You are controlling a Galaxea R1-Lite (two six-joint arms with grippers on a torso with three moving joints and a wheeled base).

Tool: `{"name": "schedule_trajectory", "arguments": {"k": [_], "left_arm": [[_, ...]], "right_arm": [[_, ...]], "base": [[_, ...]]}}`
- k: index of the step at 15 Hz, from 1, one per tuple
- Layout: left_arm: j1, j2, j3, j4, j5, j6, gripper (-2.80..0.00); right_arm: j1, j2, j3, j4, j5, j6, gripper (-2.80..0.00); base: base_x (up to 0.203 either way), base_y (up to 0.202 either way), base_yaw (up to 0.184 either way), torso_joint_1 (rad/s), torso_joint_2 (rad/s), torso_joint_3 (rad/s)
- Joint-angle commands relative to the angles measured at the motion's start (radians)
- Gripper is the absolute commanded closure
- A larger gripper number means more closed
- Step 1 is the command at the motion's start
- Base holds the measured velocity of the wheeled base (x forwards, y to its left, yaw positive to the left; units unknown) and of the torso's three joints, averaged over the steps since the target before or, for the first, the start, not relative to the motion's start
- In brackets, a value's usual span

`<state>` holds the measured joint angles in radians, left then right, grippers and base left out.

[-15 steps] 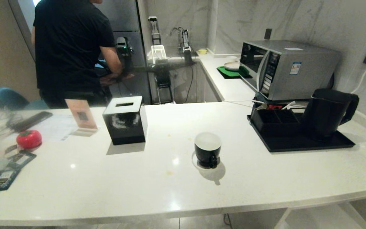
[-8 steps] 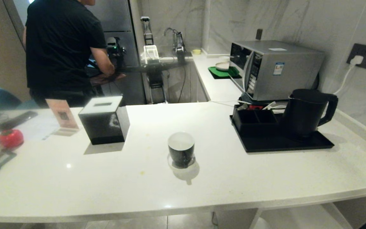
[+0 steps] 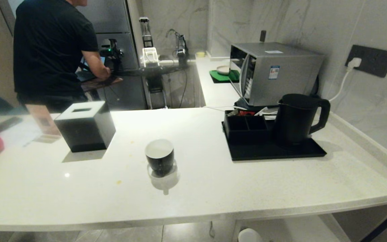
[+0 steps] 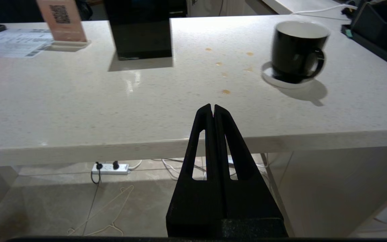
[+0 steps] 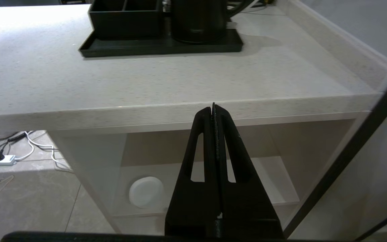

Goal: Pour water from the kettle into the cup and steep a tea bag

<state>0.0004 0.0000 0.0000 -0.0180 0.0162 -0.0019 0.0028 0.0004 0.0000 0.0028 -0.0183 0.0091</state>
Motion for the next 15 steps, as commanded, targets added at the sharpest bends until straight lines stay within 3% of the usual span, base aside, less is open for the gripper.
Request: {"name": "schedule_trajectory", "arguments": {"k": [1, 15], "left_arm": [[0.000, 0.000, 0.000, 0.000, 0.001, 0.000, 0.00], [0.000, 0.002, 0.000, 0.000, 0.001, 0.000, 0.00]], "right_arm": [[0.000, 0.000, 0.000, 0.000, 0.001, 0.000, 0.00], [0.000, 0.000, 0.000, 0.000, 0.000, 0.000, 0.00]], "base": [[0.000, -0.122, 0.002, -0.001, 0.00, 0.003], [0.000, -0.005, 0.001, 0.000, 0.00, 0.000]]}}
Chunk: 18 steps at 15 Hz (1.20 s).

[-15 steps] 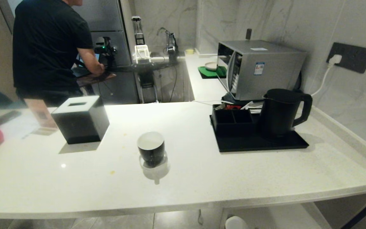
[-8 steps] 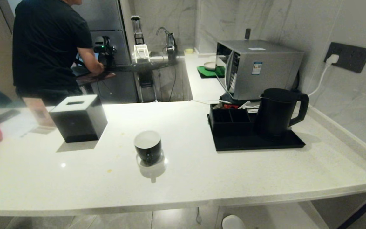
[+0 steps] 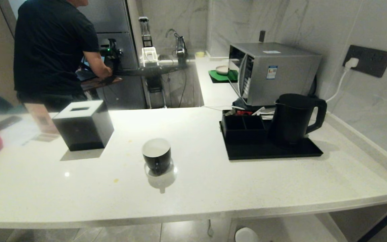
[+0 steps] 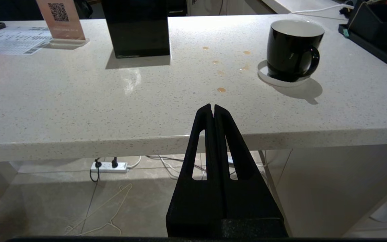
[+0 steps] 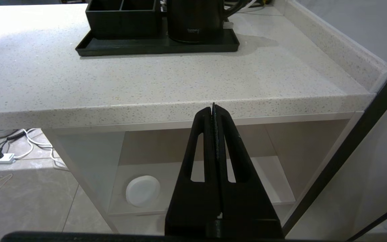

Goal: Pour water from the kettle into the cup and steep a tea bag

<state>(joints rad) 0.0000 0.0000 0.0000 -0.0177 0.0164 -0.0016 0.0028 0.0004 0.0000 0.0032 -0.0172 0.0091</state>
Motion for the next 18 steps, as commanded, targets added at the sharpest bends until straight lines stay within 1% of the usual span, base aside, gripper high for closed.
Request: {"name": "schedule_trajectory", "arguments": {"k": [1, 18], "left_arm": [[0.000, 0.001, 0.000, -0.001, 0.000, 0.000, 0.00], [0.000, 0.002, 0.000, -0.001, 0.000, 0.000, 0.00]], "right_arm": [[0.000, 0.000, 0.000, 0.000, -0.001, 0.000, 0.00], [0.000, 0.000, 0.000, 0.000, 0.000, 0.000, 0.00]], "base": [[0.000, 0.000, 0.000, 0.000, 0.00, 0.000], [0.000, 0.000, 0.000, 0.000, 0.00, 0.000]]}}
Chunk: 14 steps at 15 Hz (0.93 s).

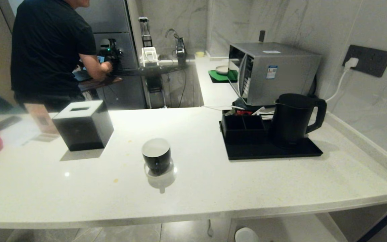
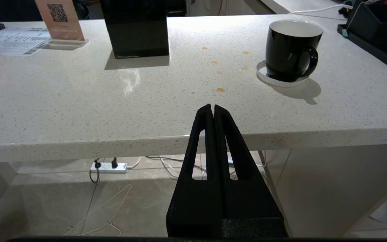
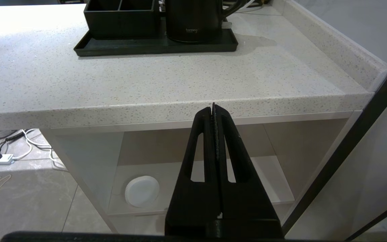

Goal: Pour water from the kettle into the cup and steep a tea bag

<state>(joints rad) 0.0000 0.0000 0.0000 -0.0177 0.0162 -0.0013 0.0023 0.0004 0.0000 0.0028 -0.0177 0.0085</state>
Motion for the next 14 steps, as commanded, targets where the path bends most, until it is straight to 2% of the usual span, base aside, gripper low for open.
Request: {"name": "schedule_trajectory", "arguments": {"k": [1, 4, 10, 14], "left_arm": [[0.000, 0.002, 0.000, -0.001, 0.001, 0.000, 0.00], [0.000, 0.002, 0.000, -0.001, 0.001, 0.000, 0.00], [0.000, 0.002, 0.000, -0.001, 0.001, 0.000, 0.00], [0.000, 0.002, 0.000, -0.001, 0.001, 0.000, 0.00]], "right_arm": [[0.001, 0.000, 0.000, 0.000, -0.001, -0.001, 0.00], [0.001, 0.000, 0.000, 0.000, 0.002, -0.027, 0.00], [0.001, 0.003, 0.000, 0.002, -0.001, -0.001, 0.00], [0.001, 0.104, -0.039, -0.021, 0.014, -0.008, 0.00]], "base": [[0.000, 0.000, 0.000, 0.000, 0.00, 0.000], [0.000, 0.000, 0.000, 0.000, 0.00, 0.000], [0.000, 0.000, 0.000, 0.000, 0.00, 0.000], [0.000, 0.000, 0.000, 0.000, 0.00, 0.000]]}}
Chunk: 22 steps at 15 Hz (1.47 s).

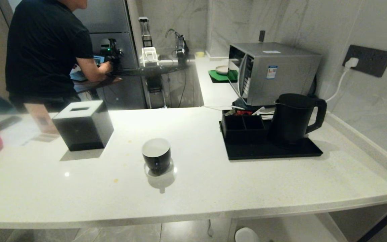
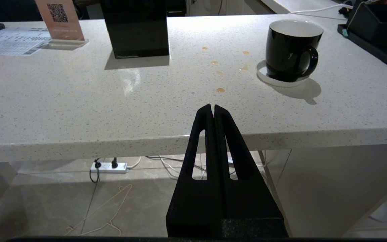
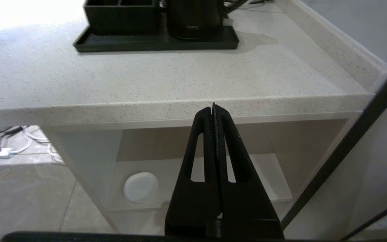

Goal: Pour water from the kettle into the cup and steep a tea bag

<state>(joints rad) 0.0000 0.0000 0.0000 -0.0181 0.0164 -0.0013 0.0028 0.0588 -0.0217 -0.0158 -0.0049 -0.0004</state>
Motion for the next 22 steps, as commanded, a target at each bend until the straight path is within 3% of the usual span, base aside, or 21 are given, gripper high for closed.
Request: {"name": "schedule_trajectory", "arguments": {"k": [1, 5, 9, 15, 22], "left_arm": [[0.000, 0.002, 0.000, 0.000, 0.000, 0.000, 0.00], [0.000, 0.002, 0.000, 0.000, 0.000, 0.000, 0.00], [0.000, 0.002, 0.000, 0.000, 0.000, 0.000, 0.00], [0.000, 0.002, 0.000, 0.000, 0.000, 0.000, 0.00], [0.000, 0.001, 0.000, 0.000, 0.000, 0.000, 0.00]], "right_arm": [[0.000, 0.076, -0.036, -0.007, 0.016, 0.002, 0.00], [-0.001, 0.287, -0.092, -0.063, 0.030, 0.012, 0.00], [-0.012, 0.574, -0.116, -0.318, 0.028, 0.031, 0.00], [-0.141, 0.974, -0.188, -0.606, 0.029, 0.038, 0.00], [-0.158, 1.304, -0.198, -0.904, 0.029, 0.037, 0.00]], "base": [[0.000, 0.000, 0.000, 0.000, 0.00, 0.000], [0.000, 0.000, 0.000, 0.000, 0.00, 0.000], [0.000, 0.000, 0.000, 0.000, 0.00, 0.000], [0.000, 0.000, 0.000, 0.000, 0.00, 0.000], [0.000, 0.000, 0.000, 0.000, 0.00, 0.000]]}}
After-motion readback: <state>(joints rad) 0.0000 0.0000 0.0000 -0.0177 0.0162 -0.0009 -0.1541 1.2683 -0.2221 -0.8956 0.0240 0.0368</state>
